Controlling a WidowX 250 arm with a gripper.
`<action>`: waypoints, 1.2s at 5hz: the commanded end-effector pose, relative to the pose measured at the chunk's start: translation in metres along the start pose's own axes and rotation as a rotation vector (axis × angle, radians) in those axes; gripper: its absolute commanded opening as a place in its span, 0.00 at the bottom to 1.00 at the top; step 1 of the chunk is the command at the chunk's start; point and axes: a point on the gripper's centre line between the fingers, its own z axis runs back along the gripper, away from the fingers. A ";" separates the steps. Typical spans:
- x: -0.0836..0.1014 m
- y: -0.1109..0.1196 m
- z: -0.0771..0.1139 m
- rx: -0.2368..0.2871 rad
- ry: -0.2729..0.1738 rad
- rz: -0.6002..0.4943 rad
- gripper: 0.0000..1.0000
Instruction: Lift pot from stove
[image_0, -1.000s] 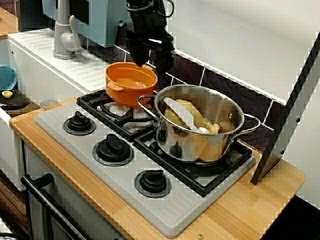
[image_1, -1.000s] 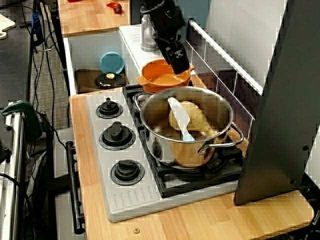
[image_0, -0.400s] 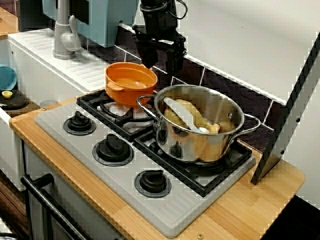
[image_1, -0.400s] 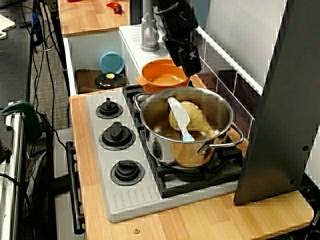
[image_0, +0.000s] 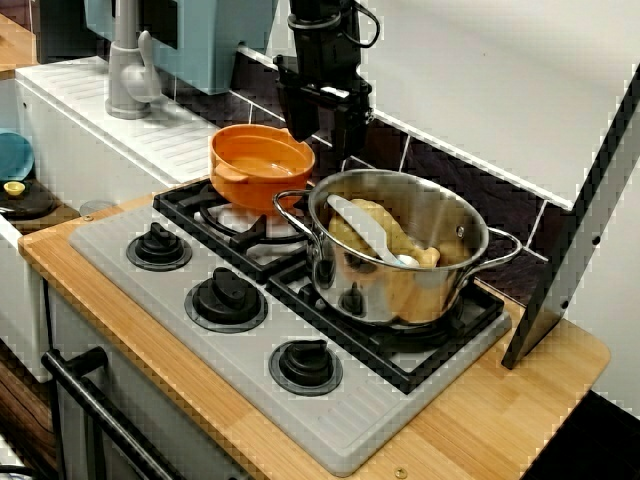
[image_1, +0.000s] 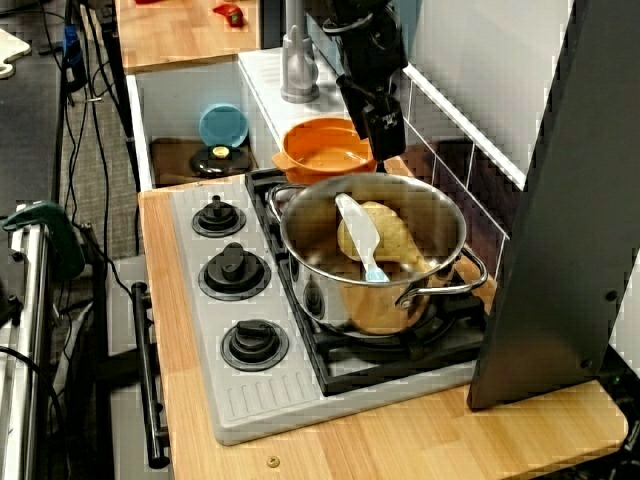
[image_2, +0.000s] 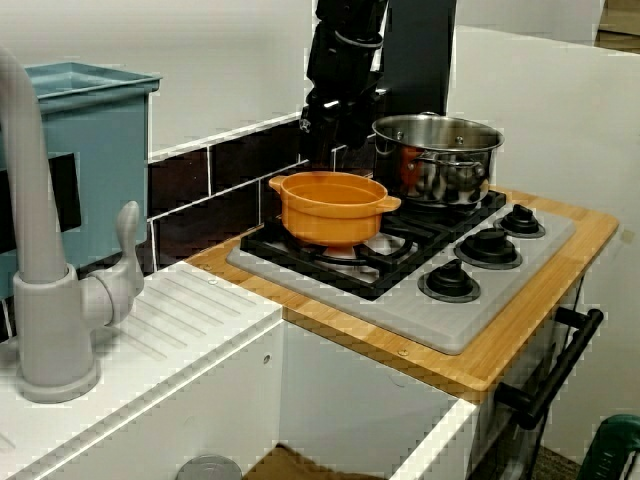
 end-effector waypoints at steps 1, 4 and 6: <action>0.013 0.009 0.012 0.008 -0.027 -0.045 1.00; 0.009 0.000 0.025 0.012 0.031 0.111 1.00; 0.008 0.002 0.030 0.021 0.009 0.317 1.00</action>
